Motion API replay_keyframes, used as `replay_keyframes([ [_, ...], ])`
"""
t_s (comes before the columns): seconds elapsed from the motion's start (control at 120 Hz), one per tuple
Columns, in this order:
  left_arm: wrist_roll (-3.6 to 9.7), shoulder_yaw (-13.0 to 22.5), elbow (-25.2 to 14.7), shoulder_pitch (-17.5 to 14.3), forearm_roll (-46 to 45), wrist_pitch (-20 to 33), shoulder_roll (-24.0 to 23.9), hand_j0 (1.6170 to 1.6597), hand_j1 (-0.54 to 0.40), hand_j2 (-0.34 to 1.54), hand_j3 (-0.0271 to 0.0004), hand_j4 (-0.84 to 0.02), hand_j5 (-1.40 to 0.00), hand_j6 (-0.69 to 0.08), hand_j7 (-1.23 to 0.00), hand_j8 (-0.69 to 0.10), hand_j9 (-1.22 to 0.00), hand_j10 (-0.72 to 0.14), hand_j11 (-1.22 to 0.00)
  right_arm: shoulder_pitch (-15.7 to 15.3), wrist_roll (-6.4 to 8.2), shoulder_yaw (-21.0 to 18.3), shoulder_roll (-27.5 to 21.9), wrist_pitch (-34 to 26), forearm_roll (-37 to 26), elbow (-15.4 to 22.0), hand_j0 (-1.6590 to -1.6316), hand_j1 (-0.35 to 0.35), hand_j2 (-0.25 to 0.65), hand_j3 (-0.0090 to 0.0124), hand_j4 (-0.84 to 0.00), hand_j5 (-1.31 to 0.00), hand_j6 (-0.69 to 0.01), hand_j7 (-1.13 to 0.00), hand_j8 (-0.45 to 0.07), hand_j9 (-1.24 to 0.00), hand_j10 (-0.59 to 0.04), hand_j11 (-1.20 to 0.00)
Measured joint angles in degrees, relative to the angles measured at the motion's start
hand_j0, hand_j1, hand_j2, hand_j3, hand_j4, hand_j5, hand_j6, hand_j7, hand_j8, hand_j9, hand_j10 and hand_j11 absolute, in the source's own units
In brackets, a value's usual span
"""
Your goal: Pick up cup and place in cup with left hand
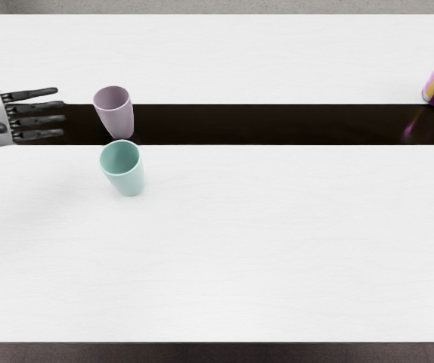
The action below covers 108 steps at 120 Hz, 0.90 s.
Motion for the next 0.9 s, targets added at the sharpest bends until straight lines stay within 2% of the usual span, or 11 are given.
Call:
replay_keyframes([
  [0.092,0.0,0.1,0.7,-0.7,1.4,0.0,-0.3,1.6581,0.339,0.0,0.0,-0.003,-0.01,-0.002,-0.01,-0.002,-0.01,-0.004,-0.01,0.0,0.0,0.0,0.0,0.0,0.0,0.0,-1.6581,-0.349,0.0,0.0,0.0,0.0,0.001,0.0,0.001,0.0,0.0,0.0],
  [0.233,0.0,0.2,0.3,-5.8,23.4,0.0,-0.9,1.6581,0.333,0.0,0.0,-0.008,-0.02,-0.008,-0.02,-0.008,-0.02,-0.009,-0.02,-0.3,0.0,0.0,0.0,0.0,0.1,0.0,-1.6581,-0.349,0.0,0.0,0.0,0.0,0.001,0.0,0.001,0.0,0.0,0.0],
  [0.267,0.0,0.2,-2.0,-6.2,29.4,0.0,-0.7,1.6581,0.329,0.0,0.0,-0.012,-0.02,-0.012,-0.02,-0.012,-0.02,-0.013,-0.02,-0.4,0.0,0.0,0.0,0.0,0.1,0.0,-1.6581,-0.349,0.0,0.0,0.0,0.0,0.001,0.0,0.001,0.0,0.0,0.0],
  [0.333,0.0,0.2,-9.4,-6.6,40.9,0.0,-0.4,1.6581,0.323,0.0,0.0,-0.019,-0.03,-0.019,-0.03,-0.019,-0.03,-0.02,-0.03,-0.4,0.0,0.0,0.0,0.0,0.1,0.0,-1.6581,-0.349,0.0,0.0,0.0,0.0,0.001,0.0,0.001,0.0,0.0,0.0],
  [0.383,0.0,0.2,-13.4,-9.0,48.4,0.0,-1.1,1.6581,0.319,0.0,0.0,-0.025,-0.03,-0.024,-0.03,-0.025,-0.03,-0.025,-0.03,-0.4,0.0,0.0,0.0,0.0,0.1,0.0,-1.6581,-0.349,0.0,0.0,0.0,0.0,0.001,0.0,0.001,0.0,0.0,0.0],
  [0.475,0.0,0.4,-17.5,-12.7,60.4,0.6,-6.6,1.6581,0.313,0.01,0.0,-0.031,-0.04,-0.031,-0.04,-0.031,-0.04,-0.031,-0.04,-0.4,0.0,0.0,0.0,0.0,0.1,0.0,-1.6581,-0.349,0.0,0.0,0.0,0.0,0.001,0.0,0.0,0.0,0.0,0.0],
  [0.533,0.0,0.5,-18.8,-12.6,67.8,2.9,-10.8,1.6581,0.307,0.01,0.0,-0.036,-0.05,-0.037,-0.05,-0.037,-0.05,-0.036,-0.05,-0.4,0.0,0.0,0.0,0.0,0.1,0.0,-1.6581,-0.349,0.0,0.0,0.0,0.0,0.001,0.0,0.001,0.0,0.0,0.0],
  [0.6,0.0,0.6,-19.6,-12.6,73.2,5.4,-11.5,1.658,0.272,0.01,0.0,-0.067,-0.08,-0.068,-0.08,-0.068,-0.08,-0.067,-0.08,-0.4,0.0,-0.1,0.0,0.0,0.1,0.0,-1.6581,-0.349,0.0,0.0,0.0,0.0,0.001,0.0,0.001,0.0,0.0,0.0],
  [0.725,0.0,0.8,-20.1,-12.4,77.5,9.8,-13.8,1.658,0.189,0.03,0.0,-0.137,-0.18,-0.138,-0.17,-0.138,-0.17,-0.137,-0.17,-0.4,0.0,-0.1,0.0,0.0,0.1,0.0,-1.6581,-0.349,0.0,0.0,0.0,0.0,0.001,0.0,0.001,0.0,0.0,0.0],
  [0.792,0.0,0.9,-20.2,-10.7,81.0,13.1,-16.7,1.658,0.154,0.03,0.0,-0.167,-0.21,-0.167,-0.21,-0.167,-0.21,-0.166,-0.21,-0.4,0.0,0.0,0.0,0.0,0.1,0.0,-1.6581,-0.349,0.0,0.0,0.0,0.0,0.001,0.0,0.0,0.0,0.0,0.0],
  [0.9,0.0,1.0,-20.3,-9.9,85.8,18.0,-17.5,1.658,0.117,0.04,0.0,-0.198,-0.25,-0.199,-0.25,-0.199,-0.25,-0.198,-0.25,-0.4,0.0,0.0,0.0,0.0,0.1,0.0,-1.6581,-0.349,0.0,0.0,0.0,0.0,0.001,0.0,0.0,0.0,0.0,0.0],
])
